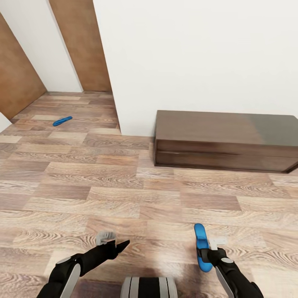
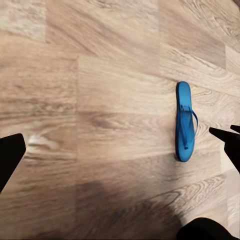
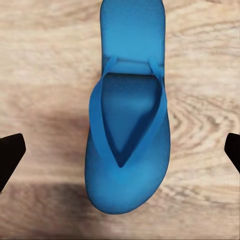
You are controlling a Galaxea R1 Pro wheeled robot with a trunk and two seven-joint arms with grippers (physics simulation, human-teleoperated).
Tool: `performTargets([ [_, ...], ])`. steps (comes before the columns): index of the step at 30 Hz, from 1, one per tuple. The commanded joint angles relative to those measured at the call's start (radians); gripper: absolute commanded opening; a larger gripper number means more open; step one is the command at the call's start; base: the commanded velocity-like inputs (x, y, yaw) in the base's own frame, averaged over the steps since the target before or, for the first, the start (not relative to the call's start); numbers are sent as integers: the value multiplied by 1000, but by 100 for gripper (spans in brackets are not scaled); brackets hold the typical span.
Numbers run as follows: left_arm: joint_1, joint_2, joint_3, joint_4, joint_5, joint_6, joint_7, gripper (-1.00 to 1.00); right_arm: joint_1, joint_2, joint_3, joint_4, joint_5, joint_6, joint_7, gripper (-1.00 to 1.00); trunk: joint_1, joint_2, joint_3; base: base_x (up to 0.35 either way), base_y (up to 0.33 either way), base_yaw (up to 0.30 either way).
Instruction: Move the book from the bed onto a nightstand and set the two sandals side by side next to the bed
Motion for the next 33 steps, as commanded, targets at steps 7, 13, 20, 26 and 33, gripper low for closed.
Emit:
performTargets([
  [7, -2, 8, 6, -48, 68, 12, -3, 100, 0, 0, 0, -5, 0, 9, -1, 100, 2, -1, -16, 0, 0, 0],
  [13, -5, 89, 78, -185, 333, 43, -2, 100, 0, -1, 0, -6, 0, 10, -2, 100, 2, -1, -16, 0, 0, 0],
  [20, -5, 117, 100, -166, 404, 70, -4, 100, 0, -1, -1, -6, 0, 10, -2, 100, 2, -1, -16, 0, 0, 0],
  [26, -6, 121, 109, -155, 415, 88, -6, 100, 0, -1, -2, -7, 0, 10, -2, 100, 2, -1, -16, 0, 0, 0],
  [33, -5, 121, 109, -154, 417, 92, -7, 100, 0, -1, -2, -6, 0, 10, -3, 100, 3, -2, -32, 0, 0, 0],
])
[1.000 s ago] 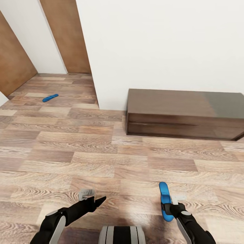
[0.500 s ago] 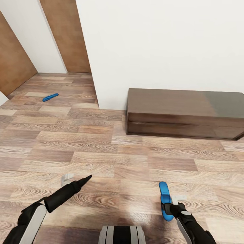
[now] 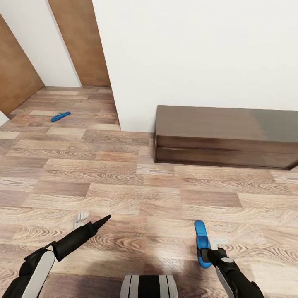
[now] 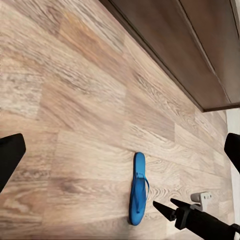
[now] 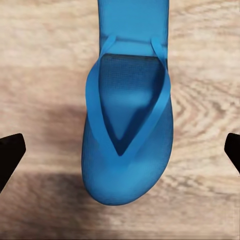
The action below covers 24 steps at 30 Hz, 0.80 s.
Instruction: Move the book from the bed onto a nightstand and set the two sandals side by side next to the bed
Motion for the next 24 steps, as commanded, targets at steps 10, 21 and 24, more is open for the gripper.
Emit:
performTargets([
  [10, -1, -1, -1, 0, 6, 8, -1, 100, 0, -1, 0, -7, 0, 6, -1, 100, 4, -3, -39, 0, 0, 0],
  [21, -1, -2, -1, 0, 6, 7, 0, 100, 0, -1, -1, -10, 0, 6, -1, 100, 5, -3, -43, 4, 0, 0],
  [24, -1, -2, -2, 0, 6, 6, 0, 100, 0, -2, -2, -11, 0, 6, -1, 100, 5, -3, -43, 152, 0, 0],
])
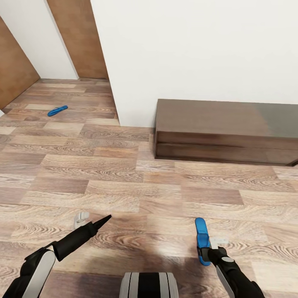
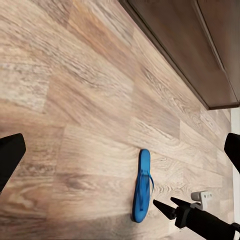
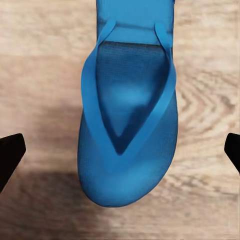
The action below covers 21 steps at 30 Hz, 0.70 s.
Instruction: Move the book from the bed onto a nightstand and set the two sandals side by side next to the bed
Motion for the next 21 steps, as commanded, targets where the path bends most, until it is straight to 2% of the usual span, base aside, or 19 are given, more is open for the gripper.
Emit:
performTargets([
  [1, 0, 0, 1, 0, 6, 7, -1, 100, 0, 0, 0, -2, 0, 6, -1, 100, 0, 0, -1, 246, 0, 0],
  [4, 0, -1, 1, 0, 6, 7, -1, 100, 0, -1, 0, -3, -1, 6, 0, 100, 0, 0, -1, 173, 0, 0],
  [14, 0, -2, 0, 0, 6, 7, -1, 100, 0, -2, 0, -3, -1, 6, 0, 100, 0, 0, -1, 20, 0, 0],
  [21, 0, -3, -1, 0, 5, 6, 0, 100, 0, -2, 0, -2, 0, 6, -2, 100, 0, 0, -1, 192, -34, 0],
])
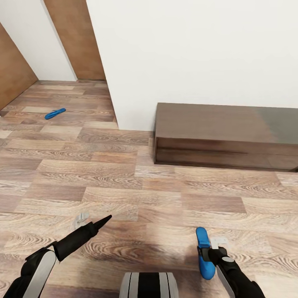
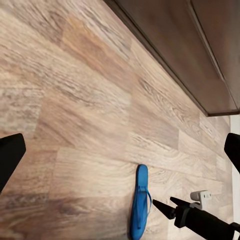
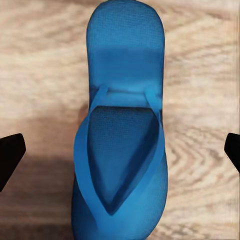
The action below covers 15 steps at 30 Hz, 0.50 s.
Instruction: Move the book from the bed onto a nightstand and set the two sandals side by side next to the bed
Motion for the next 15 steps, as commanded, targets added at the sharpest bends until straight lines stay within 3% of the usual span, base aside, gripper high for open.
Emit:
performTargets([
  [1, -1, 0, 1, 0, 6, 7, -1, 100, 0, 1, 0, -2, 0, 6, -2, 100, 0, 0, -1, 114, -25, 0],
  [15, -1, 0, 1, 0, 6, 8, -1, 100, 0, 1, 0, -2, 0, 6, -2, 100, 0, 0, -1, 43, -4, 0],
])
